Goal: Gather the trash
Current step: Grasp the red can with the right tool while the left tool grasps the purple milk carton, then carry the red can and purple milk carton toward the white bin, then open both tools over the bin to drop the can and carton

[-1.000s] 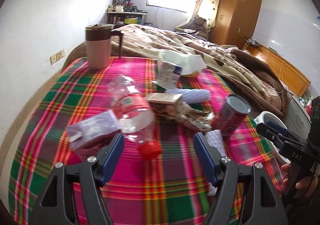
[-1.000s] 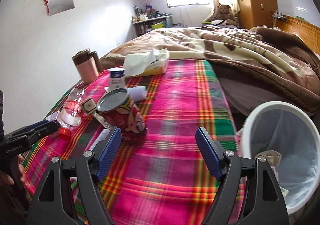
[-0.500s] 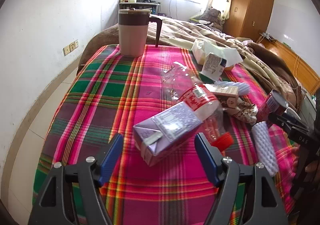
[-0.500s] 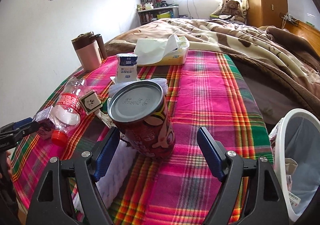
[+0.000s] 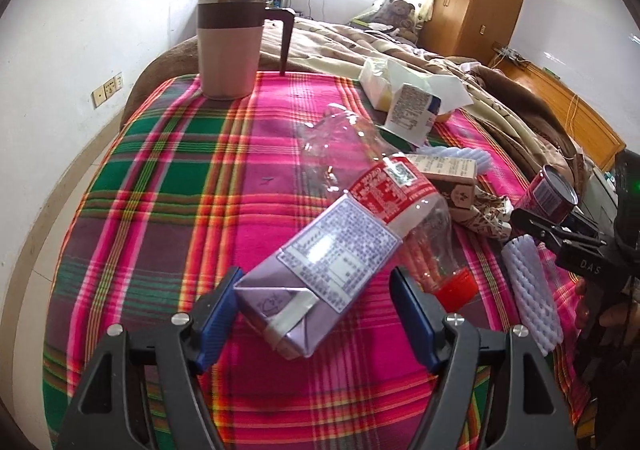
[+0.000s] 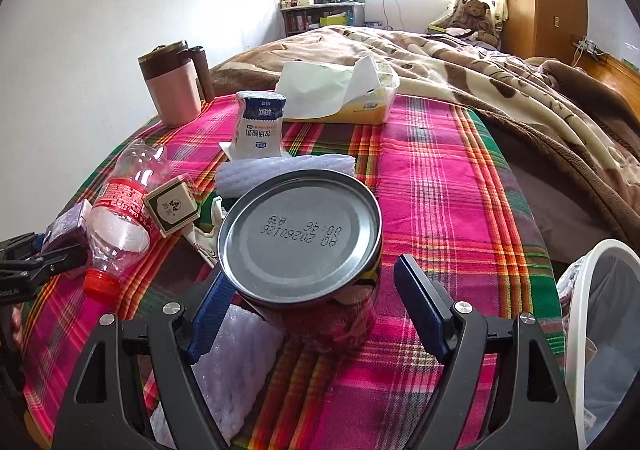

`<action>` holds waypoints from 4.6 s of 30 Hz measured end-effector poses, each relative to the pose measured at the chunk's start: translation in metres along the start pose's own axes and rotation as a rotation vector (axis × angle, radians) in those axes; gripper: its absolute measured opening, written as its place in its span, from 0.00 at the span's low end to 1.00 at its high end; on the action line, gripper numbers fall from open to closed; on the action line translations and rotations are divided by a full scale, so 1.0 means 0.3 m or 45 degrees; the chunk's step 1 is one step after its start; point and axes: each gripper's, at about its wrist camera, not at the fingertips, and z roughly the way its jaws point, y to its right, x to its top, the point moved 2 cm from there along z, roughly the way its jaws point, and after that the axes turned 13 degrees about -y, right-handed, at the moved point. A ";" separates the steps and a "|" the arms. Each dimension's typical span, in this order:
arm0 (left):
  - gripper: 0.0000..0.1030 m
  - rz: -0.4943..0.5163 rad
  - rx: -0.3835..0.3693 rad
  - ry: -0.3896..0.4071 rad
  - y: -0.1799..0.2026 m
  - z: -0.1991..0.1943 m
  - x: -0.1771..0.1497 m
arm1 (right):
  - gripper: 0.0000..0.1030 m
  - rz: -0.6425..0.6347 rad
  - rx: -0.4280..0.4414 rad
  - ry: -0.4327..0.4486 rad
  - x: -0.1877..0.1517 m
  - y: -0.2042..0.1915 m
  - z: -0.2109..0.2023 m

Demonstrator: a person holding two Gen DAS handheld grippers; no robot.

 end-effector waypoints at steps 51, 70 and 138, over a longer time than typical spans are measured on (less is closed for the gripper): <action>0.39 -0.103 -0.084 0.111 0.134 -0.035 0.004 | 0.55 0.090 0.056 0.082 -0.057 0.068 -0.087; 0.38 0.020 -0.129 0.218 0.380 -0.179 -0.011 | 0.56 0.167 0.043 0.201 -0.124 0.204 -0.253; 0.69 0.467 -0.434 0.005 1.321 0.105 0.031 | 0.68 0.568 -0.295 0.105 -0.353 0.857 -0.348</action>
